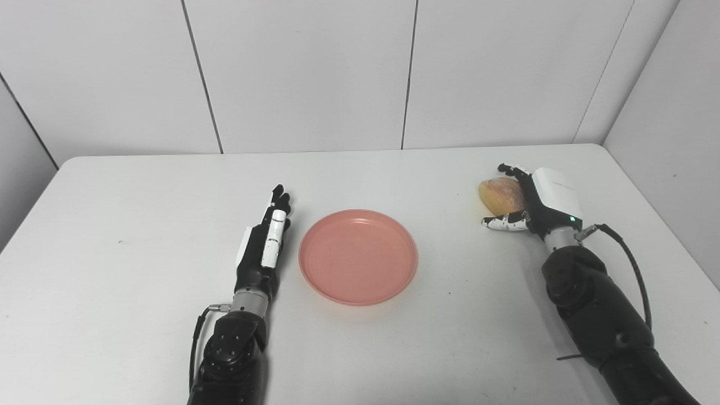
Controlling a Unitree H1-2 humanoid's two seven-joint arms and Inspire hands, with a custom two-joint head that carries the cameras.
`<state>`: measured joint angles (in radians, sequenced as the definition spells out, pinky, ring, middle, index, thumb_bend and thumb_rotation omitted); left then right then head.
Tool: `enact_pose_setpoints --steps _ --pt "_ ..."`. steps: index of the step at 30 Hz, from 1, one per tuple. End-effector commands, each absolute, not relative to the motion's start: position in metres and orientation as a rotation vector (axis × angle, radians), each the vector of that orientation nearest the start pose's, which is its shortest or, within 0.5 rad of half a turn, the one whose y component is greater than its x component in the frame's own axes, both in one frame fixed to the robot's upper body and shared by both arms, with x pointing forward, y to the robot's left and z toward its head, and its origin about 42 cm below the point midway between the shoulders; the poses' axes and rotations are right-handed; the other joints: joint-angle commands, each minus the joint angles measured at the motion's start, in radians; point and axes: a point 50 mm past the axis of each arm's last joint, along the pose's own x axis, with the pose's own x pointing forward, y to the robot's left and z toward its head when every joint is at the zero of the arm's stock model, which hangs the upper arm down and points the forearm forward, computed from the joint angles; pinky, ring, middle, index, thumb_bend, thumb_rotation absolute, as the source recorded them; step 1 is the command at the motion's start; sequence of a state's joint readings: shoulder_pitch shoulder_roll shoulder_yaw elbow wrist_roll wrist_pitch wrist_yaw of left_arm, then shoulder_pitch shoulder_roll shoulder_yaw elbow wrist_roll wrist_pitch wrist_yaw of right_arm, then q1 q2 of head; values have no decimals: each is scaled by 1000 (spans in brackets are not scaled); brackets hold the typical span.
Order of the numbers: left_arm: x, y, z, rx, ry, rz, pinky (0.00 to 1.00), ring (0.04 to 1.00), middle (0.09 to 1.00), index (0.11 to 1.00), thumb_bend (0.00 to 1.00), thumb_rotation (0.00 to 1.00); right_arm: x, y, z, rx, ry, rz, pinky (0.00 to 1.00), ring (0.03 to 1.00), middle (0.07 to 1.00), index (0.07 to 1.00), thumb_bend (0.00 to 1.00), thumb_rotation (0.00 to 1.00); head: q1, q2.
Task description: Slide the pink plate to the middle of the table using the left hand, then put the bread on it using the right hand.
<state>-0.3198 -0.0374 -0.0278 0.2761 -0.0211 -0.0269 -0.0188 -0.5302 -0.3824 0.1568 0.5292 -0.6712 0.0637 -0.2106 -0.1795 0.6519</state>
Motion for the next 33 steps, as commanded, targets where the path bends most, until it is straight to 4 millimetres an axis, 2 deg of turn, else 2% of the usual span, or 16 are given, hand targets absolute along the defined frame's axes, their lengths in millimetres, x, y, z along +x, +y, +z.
enact_pose_setpoints --steps 1,3,4,5,6,14,21,22,24,25,30,33 --pt "389 155 147 -33 -155 -150 1000 1000 1000 1000 607 1000 463 -312 194 -1097 -143 -200 458 559 681 732 632 24 2 -2" --pt "389 155 147 -26 -152 -150 1000 1000 1000 1000 606 1000 463 -311 193 -1074 -144 -204 425 518 640 720 615 6 2 -2" --pt "389 154 147 -25 -151 -152 1000 1000 1000 1000 606 1000 462 -311 193 -1061 -143 -209 395 491 553 710 576 2 8 -1" --pt "388 154 147 -24 -151 -153 1000 1000 1000 1000 609 1000 462 -311 193 -1042 -145 -213 384 488 523 703 562 1 8 -1" --pt "388 154 147 -28 -151 -153 1000 1000 1000 1000 609 1000 461 -311 193 -1029 -153 -218 333 441 500 695 551 0 9 -3" --pt "386 153 147 -26 -153 -154 1000 1000 1000 1000 623 1000 456 -311 194 -979 -261 -260 304 404 485 640 538 0 27 -11" --pt "383 151 149 -30 -154 -165 1000 1000 1000 1000 627 1000 448 -303 206 -943 -350 -269 308 408 485 618 540 0 45 -12" --pt "383 151 149 -31 -153 -167 1000 1000 1000 1000 627 1000 446 -300 208 -926 -365 -268 305 404 464 584 525 0 49 -11" --pt "382 150 149 -38 -152 -171 1000 1000 1000 1000 624 1000 443 -294 213 -899 -401 -262 292 387 480 510 520 0 51 -12" --pt "382 150 150 -41 -152 -173 1000 1000 1000 1000 624 1000 441 -291 216 -887 -420 -258 292 388 461 528 515 0 57 -7" --pt "381 150 150 -39 -153 -178 1000 1000 1000 1000 616 1000 430 -263 232 -808 -532 -214 311 389 482 492 520 0 62 -13" --pt "379 150 149 -37 -152 -177 1000 1000 1000 1000 604 1000 419 -241 240 -776 -567 -176 316 397 447 539 512 0 63 -16"
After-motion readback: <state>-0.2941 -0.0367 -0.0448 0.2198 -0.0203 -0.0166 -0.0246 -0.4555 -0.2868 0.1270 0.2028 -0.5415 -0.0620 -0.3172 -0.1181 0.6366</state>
